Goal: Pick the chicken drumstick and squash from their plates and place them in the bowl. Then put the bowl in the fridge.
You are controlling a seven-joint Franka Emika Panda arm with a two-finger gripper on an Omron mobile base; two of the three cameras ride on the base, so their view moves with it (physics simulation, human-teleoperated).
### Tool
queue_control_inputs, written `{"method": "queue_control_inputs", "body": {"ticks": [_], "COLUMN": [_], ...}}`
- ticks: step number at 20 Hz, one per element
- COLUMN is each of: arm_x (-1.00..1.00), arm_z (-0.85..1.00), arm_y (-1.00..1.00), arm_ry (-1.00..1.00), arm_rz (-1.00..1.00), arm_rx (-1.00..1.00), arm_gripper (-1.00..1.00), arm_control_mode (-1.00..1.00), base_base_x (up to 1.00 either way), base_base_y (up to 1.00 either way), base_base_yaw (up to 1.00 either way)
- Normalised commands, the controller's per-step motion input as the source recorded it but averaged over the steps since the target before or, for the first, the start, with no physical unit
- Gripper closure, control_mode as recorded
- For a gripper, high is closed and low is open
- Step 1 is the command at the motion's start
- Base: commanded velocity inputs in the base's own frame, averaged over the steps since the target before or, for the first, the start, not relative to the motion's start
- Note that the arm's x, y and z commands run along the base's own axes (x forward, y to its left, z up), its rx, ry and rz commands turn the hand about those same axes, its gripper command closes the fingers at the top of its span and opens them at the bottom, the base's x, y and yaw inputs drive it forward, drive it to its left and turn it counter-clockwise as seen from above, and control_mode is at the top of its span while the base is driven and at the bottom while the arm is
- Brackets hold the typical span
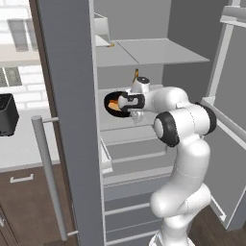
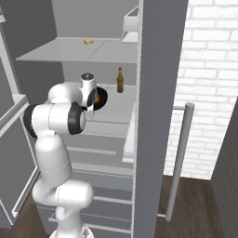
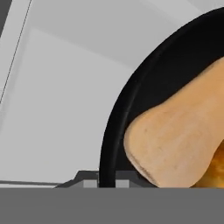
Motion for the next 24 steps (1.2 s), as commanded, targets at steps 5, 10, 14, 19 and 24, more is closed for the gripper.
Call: {"method": "queue_control_inputs", "body": {"ticks": [5,10,14,19,24], "arm_x": [0.04,-0.01,-0.18,-0.69,-0.94], "arm_z": [0.00,0.00,0.19,0.29,0.48], "arm_y": [0.05,0.00,0.00,0.00,0.00], "arm_ry": [0.00,0.00,-0.07,-0.12,-0.02], "arm_rz": [0.04,0.03,0.04,0.00,0.00], "arm_rx": [0.00,0.00,0.00,0.00,0.00], "arm_gripper": [-1.00,-1.00,-1.00,-1.00,-1.00], "arm_control_mode": [-1.00,-1.00,-1.00,-1.00,-1.00], "base_base_x": [0.00,0.00,0.00,0.00,0.00], "base_base_y": [0.00,0.00,0.00,0.00,0.00], "base_base_yaw": [0.00,0.00,0.00,0.00,0.00]}}
